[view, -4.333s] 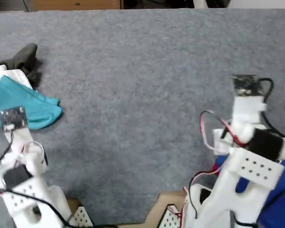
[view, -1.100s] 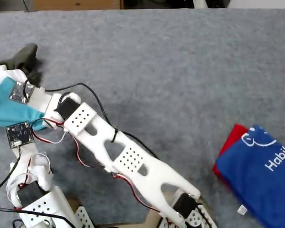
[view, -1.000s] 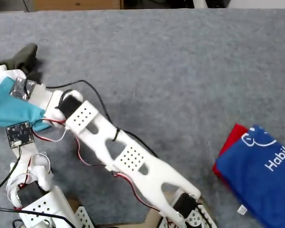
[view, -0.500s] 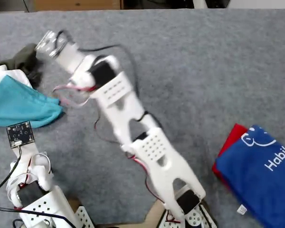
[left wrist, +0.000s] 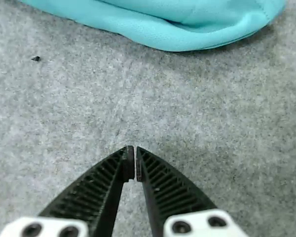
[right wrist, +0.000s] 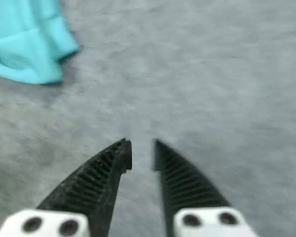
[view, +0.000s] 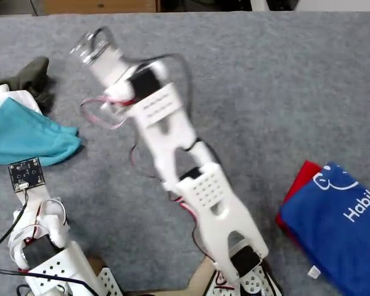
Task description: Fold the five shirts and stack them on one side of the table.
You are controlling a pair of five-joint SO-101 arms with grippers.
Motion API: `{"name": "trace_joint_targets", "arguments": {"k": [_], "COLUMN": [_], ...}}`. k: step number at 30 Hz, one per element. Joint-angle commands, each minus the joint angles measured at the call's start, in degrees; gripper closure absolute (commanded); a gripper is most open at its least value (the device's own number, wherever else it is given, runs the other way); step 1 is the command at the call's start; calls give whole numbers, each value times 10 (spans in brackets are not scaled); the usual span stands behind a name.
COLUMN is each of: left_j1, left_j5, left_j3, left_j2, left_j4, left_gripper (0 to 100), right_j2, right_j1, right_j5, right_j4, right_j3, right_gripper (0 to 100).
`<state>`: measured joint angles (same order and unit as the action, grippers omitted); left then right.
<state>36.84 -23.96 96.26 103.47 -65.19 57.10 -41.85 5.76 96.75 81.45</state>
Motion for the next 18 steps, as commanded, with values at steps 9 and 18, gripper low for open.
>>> {"name": "trace_joint_targets", "arguments": {"k": [9, 18], "left_j1": [2, 2], "left_j5": [-4, -4], "left_j3": [7, 7], "left_j2": [3, 3], "left_j4": [-2, -2], "left_gripper": [970, 970], "right_j2": [97, 128], "right_j1": [-132, -121], "right_j5": [-33, -77], "right_j4": [-217, -250], "right_j3": [-5, -8], "right_gripper": [834, 835]}}
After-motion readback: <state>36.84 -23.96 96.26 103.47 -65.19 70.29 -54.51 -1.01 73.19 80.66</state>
